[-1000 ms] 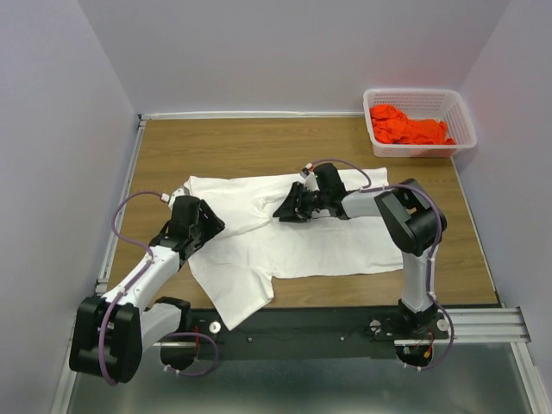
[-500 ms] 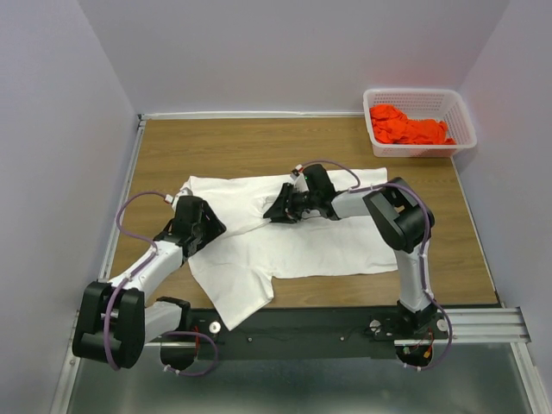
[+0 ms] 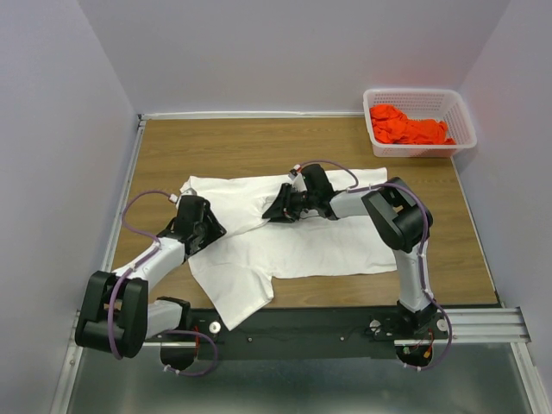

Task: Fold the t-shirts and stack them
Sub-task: Fold the tshirt

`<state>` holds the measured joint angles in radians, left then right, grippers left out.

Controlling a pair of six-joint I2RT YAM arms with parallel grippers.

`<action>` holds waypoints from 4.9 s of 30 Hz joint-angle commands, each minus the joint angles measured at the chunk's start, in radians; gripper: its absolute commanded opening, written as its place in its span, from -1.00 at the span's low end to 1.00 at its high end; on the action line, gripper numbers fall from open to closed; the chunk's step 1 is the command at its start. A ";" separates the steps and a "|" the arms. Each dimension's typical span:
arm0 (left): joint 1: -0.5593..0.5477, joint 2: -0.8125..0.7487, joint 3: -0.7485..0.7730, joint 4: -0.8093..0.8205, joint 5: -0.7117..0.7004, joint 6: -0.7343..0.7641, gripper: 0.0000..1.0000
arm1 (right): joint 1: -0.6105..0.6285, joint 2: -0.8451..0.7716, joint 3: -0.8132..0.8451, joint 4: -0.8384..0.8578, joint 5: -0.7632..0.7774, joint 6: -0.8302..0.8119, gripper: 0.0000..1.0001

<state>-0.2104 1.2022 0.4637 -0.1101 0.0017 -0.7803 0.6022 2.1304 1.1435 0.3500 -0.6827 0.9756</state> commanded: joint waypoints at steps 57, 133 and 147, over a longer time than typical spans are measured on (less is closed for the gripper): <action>0.002 0.022 0.055 -0.186 0.167 0.056 0.50 | 0.011 -0.087 0.050 -0.286 0.114 -0.196 -0.25; -0.021 -0.095 0.347 -0.231 0.084 0.353 0.29 | -0.409 -0.532 -0.065 -0.655 0.604 -0.422 -0.07; -0.295 0.525 0.742 -0.093 0.064 0.728 0.48 | -0.481 -0.530 -0.085 -0.691 0.654 -0.351 -0.03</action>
<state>-0.4355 1.6405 1.1385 -0.2508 0.0818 -0.2188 0.1211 1.6264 1.0851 -0.3103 -0.0742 0.6125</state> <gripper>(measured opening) 0.743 0.482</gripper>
